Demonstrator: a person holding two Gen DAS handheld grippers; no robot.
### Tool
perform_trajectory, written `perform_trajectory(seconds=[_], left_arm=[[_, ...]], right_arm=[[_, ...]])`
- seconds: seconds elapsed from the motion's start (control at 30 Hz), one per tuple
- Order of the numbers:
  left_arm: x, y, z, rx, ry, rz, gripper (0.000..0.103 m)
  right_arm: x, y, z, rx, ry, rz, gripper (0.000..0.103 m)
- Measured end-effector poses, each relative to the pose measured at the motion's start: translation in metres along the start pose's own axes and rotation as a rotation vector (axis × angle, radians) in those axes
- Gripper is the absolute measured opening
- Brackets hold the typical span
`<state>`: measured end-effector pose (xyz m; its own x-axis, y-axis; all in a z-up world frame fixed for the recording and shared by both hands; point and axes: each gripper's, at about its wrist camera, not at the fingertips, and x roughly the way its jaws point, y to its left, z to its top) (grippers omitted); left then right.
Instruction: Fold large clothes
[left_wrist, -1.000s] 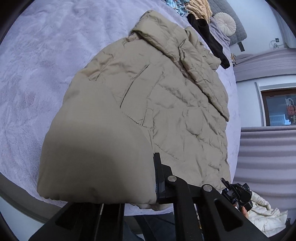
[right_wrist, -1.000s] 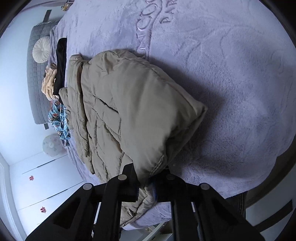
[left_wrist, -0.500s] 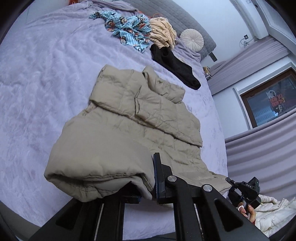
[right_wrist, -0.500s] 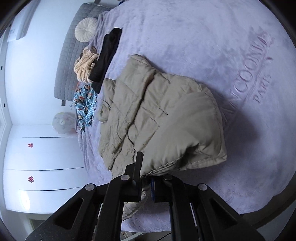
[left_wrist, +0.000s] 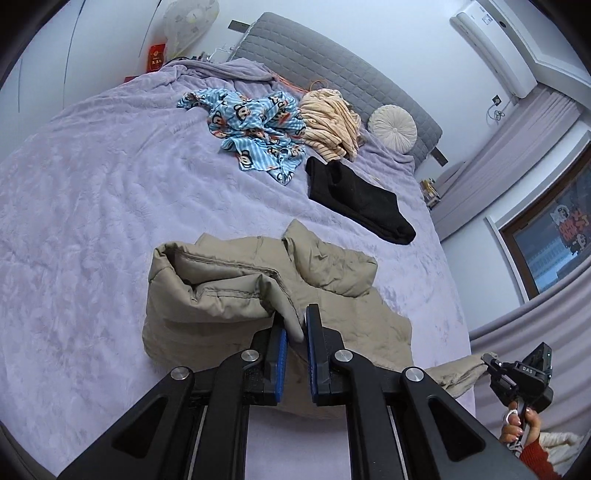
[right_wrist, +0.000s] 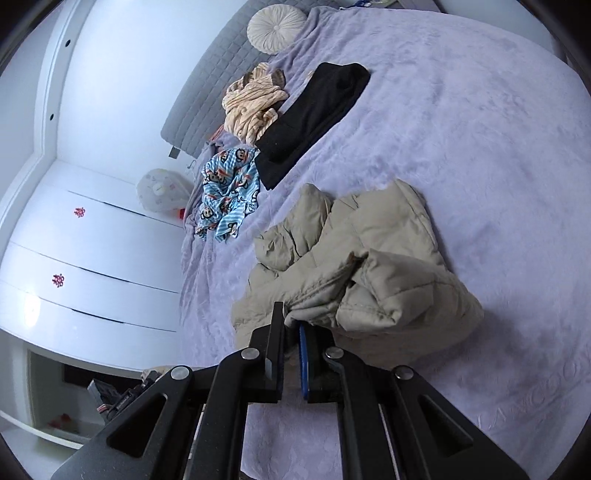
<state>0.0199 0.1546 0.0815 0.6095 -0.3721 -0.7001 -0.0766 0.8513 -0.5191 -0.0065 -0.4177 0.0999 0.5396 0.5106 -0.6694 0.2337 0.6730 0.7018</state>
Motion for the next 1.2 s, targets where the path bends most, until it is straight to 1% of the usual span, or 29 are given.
perform_trajectory(seconds=[0.1,0.17,0.3,0.43,0.53,0.63,0.67,0.7,0.73,0.77,0.8,0.83,0.87,0.9,0.93,1.07,1.13,1.17,1.2], left_arm=[[0.022,0.003,0.011,0.007,0.014,-0.006,0.011],[0.042,0.011,0.016,0.005,0.037,-0.015,0.011],[0.092,0.027,0.024,0.002,0.112,0.003,0.011],[0.128,0.031,0.029,0.034,0.162,0.026,0.011],[0.141,0.033,0.035,0.058,0.168,0.078,0.011],[0.146,0.045,0.042,0.041,0.161,0.130,0.011],[0.146,0.051,0.045,0.033,0.160,0.144,0.015],[0.147,0.057,0.048,0.028,0.158,0.160,0.040],[0.147,0.064,0.050,0.022,0.152,0.184,0.062],[0.146,0.070,0.052,0.014,0.128,0.207,0.088],[0.146,0.075,0.054,0.017,0.100,0.214,0.088],[0.151,0.080,0.057,0.022,0.108,0.213,0.088],[0.159,0.086,0.061,0.020,0.130,0.223,0.088],[0.168,0.092,0.063,0.017,0.148,0.230,0.088],[0.179,0.098,0.066,0.017,0.173,0.229,0.088],[0.229,0.119,0.073,0.020,0.261,0.247,0.088],[0.252,0.125,0.072,-0.019,0.306,0.193,0.088],[0.261,0.124,0.071,-0.033,0.319,0.164,0.086],[0.265,0.120,0.069,-0.029,0.320,0.147,0.070]], right_arm=[[0.014,0.005,0.020,-0.030,0.008,-0.012,0.006],[0.029,0.006,0.031,-0.063,0.012,-0.042,0.005],[0.064,-0.007,0.040,-0.029,0.027,-0.084,0.005],[0.093,-0.019,0.045,-0.001,0.044,-0.110,0.005],[0.110,-0.027,0.047,0.021,0.054,-0.134,0.005],[0.120,-0.035,0.053,0.031,0.070,-0.186,0.005],[0.121,-0.036,0.055,0.030,0.072,-0.204,0.006],[0.122,-0.039,0.058,0.023,0.077,-0.233,0.006],[0.123,-0.040,0.061,0.008,0.078,-0.264,0.006],[0.124,-0.042,0.064,-0.014,0.076,-0.299,0.008],[0.127,-0.044,0.068,-0.036,0.077,-0.334,0.011],[0.129,-0.046,0.071,-0.058,0.077,-0.370,0.031],[0.131,-0.049,0.074,-0.075,0.070,-0.404,0.063],[0.133,-0.052,0.077,-0.096,0.053,-0.435,0.076],[0.136,-0.056,0.081,-0.116,0.048,-0.457,0.081],[0.157,-0.075,0.101,-0.145,0.078,-0.506,0.081],[0.167,-0.083,0.109,-0.139,0.085,-0.487,0.081],[0.174,-0.088,0.114,-0.123,0.099,-0.464,0.081],[0.181,-0.094,0.117,-0.101,0.111,-0.451,0.081]])
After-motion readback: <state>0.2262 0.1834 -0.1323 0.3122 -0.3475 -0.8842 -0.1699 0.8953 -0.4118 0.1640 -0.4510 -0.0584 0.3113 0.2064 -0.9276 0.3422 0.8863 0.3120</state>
